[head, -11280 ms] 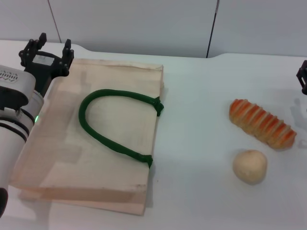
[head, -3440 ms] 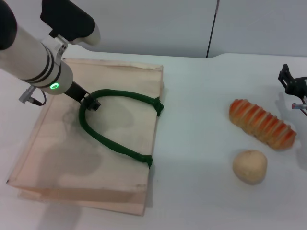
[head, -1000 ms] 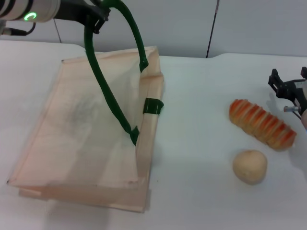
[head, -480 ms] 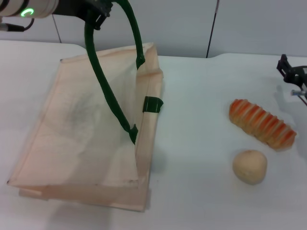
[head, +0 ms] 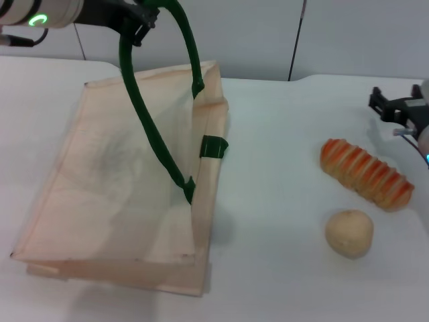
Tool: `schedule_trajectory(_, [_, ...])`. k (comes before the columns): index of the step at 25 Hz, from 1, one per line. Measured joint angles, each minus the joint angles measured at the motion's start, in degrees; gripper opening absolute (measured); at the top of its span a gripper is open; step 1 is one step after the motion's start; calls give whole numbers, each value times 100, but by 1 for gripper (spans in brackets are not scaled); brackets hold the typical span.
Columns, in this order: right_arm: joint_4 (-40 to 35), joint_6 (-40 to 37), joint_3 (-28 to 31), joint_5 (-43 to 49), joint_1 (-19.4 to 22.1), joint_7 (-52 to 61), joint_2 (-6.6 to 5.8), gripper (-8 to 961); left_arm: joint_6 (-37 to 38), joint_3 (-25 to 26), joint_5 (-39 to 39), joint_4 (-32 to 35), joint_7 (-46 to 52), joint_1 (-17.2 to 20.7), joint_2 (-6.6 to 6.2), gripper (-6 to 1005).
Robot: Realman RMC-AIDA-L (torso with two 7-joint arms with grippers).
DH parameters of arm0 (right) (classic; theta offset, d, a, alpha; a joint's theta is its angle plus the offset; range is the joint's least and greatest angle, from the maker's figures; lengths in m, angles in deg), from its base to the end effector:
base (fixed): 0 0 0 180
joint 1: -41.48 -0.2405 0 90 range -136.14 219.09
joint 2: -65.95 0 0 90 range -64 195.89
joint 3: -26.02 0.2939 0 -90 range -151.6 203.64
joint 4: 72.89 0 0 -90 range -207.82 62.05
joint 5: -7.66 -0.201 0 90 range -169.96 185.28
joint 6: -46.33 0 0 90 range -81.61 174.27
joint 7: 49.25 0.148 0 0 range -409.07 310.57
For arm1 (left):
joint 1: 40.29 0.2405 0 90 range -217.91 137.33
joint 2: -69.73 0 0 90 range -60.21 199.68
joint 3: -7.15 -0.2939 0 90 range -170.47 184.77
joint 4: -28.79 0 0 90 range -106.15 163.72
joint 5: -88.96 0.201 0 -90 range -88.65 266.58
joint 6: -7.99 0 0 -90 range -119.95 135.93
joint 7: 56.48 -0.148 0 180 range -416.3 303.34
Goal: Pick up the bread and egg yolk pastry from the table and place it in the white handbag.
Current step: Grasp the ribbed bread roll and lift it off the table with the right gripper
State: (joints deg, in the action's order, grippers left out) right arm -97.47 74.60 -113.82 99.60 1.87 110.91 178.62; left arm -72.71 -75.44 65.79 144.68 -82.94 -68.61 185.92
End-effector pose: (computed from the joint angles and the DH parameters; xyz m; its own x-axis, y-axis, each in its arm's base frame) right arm 0.3124 0.4452 -0.0456 0.7329 -0.3278 -0.5961 -0.6556 -0.1066 -0.7475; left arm -0.1147 0.3642 0.0799 0.9588 0.2787 0.0552 0.2129 -0.5763 -0.7890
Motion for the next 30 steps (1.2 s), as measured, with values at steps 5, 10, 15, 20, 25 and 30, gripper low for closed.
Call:
schedule_trajectory(5, [-550, -451, 9, 264, 1, -5, -260, 797, -102, 28, -7, 12, 0, -53, -8, 145])
schedule_trajectory(10, [-1400, -997, 129, 628, 124, -13, -643, 797, -118, 32, -10, 13, -9, -59, -9, 144])
schedule_trajectory(15, [-2198, -2059, 1040, 1391, 432, -386, -862, 797, -134, 33, -12, 13, -24, -68, -8, 144])
schedule_trajectory(20, [-3097, -3461, 3035, 2339, 1100, -1624, -528, 797, -168, 33, -12, 13, -28, -95, -13, 144])
schedule_trajectory(25, [-3634, -5182, 5275, 3708, 1354, -2805, 308, 798, -134, 40, -7, 13, -46, -106, -8, 144])
schedule_trajectory(30, [-3703, -5929, 5731, 4043, 1307, -2899, 363, 798, -124, 46, -43, 17, -64, -156, -5, 144])
